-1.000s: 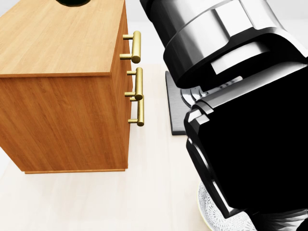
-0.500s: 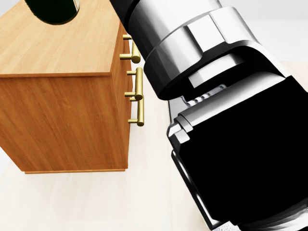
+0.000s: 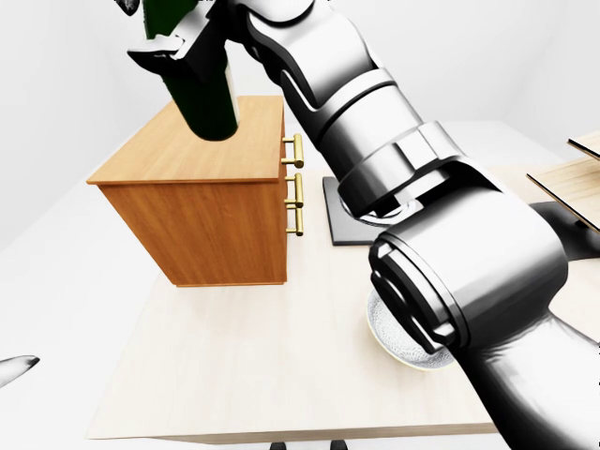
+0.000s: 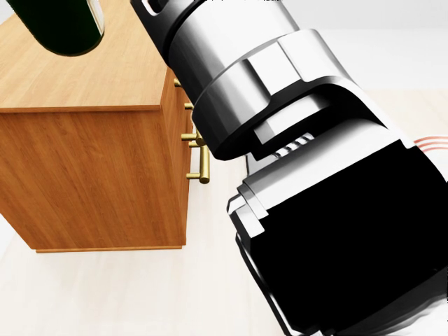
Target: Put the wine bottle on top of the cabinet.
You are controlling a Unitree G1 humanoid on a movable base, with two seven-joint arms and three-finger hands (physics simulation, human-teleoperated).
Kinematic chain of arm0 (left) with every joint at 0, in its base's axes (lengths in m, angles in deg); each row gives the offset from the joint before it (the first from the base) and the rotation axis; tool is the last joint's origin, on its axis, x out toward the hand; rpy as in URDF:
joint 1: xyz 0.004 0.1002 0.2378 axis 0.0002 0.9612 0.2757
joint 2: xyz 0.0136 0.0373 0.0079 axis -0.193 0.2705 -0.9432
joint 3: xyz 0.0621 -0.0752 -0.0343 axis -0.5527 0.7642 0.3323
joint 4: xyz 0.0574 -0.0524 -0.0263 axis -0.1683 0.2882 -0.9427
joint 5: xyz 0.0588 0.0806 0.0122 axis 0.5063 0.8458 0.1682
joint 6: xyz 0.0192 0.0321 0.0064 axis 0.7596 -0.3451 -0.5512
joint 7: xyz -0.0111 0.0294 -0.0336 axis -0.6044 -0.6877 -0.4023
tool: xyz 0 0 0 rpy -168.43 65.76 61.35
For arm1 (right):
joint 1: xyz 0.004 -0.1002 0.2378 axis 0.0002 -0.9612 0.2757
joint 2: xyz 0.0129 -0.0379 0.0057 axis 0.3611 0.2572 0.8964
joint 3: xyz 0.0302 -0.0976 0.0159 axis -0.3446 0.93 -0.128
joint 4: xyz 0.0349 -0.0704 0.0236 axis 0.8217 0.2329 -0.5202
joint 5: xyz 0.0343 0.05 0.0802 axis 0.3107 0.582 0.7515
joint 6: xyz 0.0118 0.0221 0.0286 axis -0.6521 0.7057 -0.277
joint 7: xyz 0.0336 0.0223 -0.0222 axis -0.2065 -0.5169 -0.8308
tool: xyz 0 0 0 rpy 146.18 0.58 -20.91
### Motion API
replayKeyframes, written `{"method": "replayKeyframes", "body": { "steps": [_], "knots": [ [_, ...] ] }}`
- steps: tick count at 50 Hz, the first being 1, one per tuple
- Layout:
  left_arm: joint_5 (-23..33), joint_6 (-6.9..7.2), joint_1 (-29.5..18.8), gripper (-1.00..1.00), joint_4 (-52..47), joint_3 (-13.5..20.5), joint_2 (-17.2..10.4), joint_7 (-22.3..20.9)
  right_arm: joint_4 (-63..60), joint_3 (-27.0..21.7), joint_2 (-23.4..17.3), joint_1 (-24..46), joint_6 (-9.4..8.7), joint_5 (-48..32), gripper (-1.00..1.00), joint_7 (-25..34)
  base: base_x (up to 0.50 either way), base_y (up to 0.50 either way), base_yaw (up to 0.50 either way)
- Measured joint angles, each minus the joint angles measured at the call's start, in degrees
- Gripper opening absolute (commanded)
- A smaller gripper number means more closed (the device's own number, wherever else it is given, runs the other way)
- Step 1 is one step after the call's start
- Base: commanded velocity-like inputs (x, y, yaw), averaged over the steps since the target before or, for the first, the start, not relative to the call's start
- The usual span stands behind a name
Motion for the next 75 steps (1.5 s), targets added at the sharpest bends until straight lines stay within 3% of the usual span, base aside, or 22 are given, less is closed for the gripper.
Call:
{"method": "replayKeyframes", "body": {
  "steps": [75],
  "knots": [
    [0.0,0.0,0.1,1.0,0.2,0.3,0.0,-0.1,0.8,1.5,0.3,-3.7,0.0,-6.3,-0.89,-1.9,0.0,0.0,0.0]
  ]
}}
